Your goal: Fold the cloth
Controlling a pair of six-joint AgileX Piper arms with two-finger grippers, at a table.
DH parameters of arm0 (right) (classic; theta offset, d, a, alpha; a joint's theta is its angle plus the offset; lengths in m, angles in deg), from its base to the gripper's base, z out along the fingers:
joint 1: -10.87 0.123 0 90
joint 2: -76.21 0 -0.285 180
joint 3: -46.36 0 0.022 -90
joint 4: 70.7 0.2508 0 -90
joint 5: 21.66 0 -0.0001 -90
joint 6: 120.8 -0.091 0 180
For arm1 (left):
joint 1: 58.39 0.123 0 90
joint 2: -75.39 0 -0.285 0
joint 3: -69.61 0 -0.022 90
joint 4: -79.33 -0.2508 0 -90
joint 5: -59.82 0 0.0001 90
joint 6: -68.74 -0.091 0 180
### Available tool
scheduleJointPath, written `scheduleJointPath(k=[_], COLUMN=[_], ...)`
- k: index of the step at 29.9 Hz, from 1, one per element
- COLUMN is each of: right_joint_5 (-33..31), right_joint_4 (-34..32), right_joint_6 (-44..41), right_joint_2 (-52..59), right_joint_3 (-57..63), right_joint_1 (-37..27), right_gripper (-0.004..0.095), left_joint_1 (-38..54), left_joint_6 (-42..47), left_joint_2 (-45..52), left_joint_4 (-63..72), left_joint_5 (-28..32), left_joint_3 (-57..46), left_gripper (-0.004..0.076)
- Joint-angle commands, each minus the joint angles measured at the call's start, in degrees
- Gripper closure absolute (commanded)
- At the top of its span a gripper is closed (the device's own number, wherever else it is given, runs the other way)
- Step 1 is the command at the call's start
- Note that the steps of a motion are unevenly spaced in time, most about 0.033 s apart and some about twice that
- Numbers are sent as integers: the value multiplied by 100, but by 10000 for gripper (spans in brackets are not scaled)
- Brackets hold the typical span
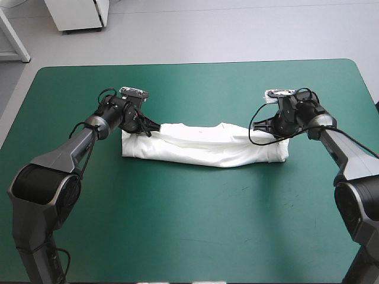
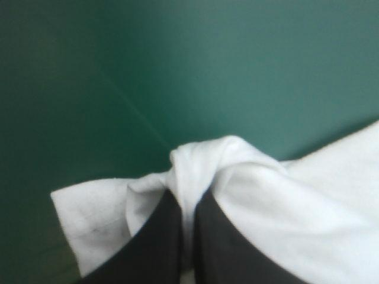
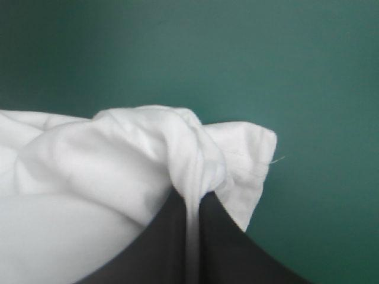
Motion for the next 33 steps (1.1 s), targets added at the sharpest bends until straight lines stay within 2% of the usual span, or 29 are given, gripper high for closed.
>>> scheduleJointPath(k=[1, 7, 9, 12, 17, 19, 24, 30, 31, 33], right_joint_5=[154, 285, 243, 93, -138, -312, -850, -1308, -1369, -1633], right_joint_4=[-114, -37, 130, 329, 355, 355, 112, 125, 125, 114], right_joint_6=[-36, -13, 106, 256, 256, 273, 299, 299, 299, 355], right_joint_2=[189, 116, 116, 116, 126, 126, 135, 292, 346, 456], right_joint_3=[-188, -201, -215, -313, -670, -860, -1501, -2021, -2021, -2021], right_joint_1=[-83, -83, -83, -83, -83, -83, -83, -83, -83, -83], right_gripper=[927, 926, 910, 817, 569, 503, 495, 495, 495, 495], left_joint_1=[140, 464, 511, 511, 511, 500, 500, 500, 500, 500], left_joint_6=[186, 186, 111, 71, -419, -505, -649, -1067, -1198, -1430], left_joint_2=[251, 214, 214, 226, 226, 234, 336, 694, 762, 939], left_joint_4=[-25, 65, 84, 144, 630, 646, 584, 748, 848, 1155], left_joint_5=[157, 258, 244, 180, -70, -287, -919, -1275, -1293, -1431], left_joint_3=[202, 202, 202, 232, 412, 551, 1092, 1505, 1505, 1505], left_gripper=[733, 731, 708, 610, 332, 276, 269, 272, 285, 374])
